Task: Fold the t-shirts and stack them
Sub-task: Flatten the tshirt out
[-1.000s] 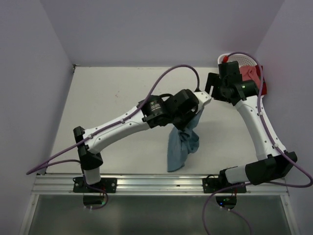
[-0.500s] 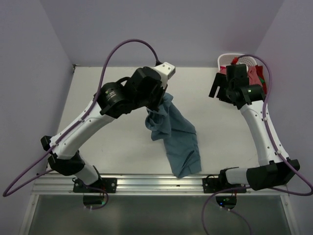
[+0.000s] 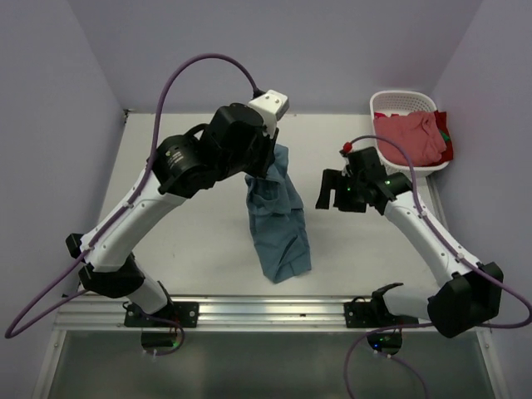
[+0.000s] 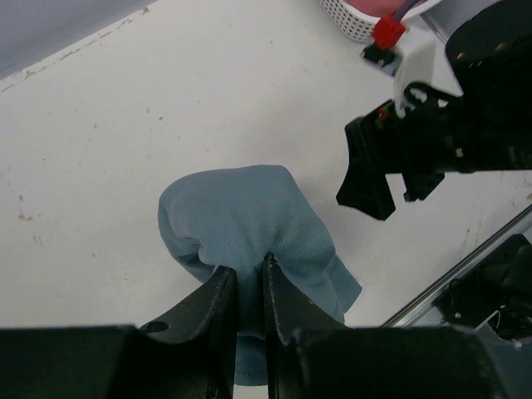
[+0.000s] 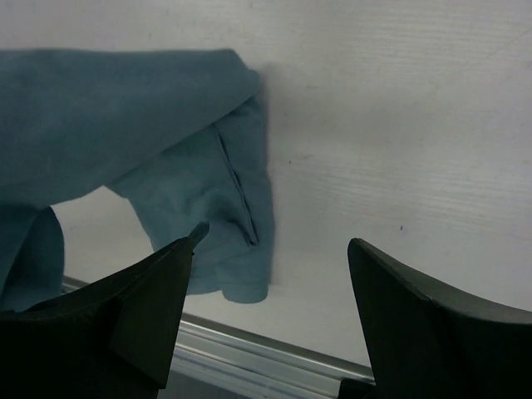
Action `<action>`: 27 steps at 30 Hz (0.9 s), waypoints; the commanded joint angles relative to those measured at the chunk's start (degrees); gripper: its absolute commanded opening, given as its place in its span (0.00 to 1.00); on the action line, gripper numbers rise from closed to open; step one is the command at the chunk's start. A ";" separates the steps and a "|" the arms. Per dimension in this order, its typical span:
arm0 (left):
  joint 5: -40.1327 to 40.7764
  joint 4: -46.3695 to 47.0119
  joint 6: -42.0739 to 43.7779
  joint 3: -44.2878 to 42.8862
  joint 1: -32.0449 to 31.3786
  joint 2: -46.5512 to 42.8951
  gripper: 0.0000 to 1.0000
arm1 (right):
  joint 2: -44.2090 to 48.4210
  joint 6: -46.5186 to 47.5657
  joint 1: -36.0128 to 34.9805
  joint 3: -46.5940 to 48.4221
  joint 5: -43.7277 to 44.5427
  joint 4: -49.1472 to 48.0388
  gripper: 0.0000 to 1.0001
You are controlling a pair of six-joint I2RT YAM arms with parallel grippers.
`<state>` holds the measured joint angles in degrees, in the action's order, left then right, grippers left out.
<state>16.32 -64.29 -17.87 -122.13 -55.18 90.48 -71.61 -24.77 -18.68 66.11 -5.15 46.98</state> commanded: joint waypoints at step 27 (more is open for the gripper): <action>1.70 7.16 -0.85 3.47 2.18 -4.52 0.18 | -15.30 -9.59 -22.72 -8.62 2.94 -13.32 0.35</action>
<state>16.64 -62.50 -18.04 -119.22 -53.69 89.71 -85.91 -33.36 -40.84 55.81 -4.80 34.68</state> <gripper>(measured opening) 0.187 0.373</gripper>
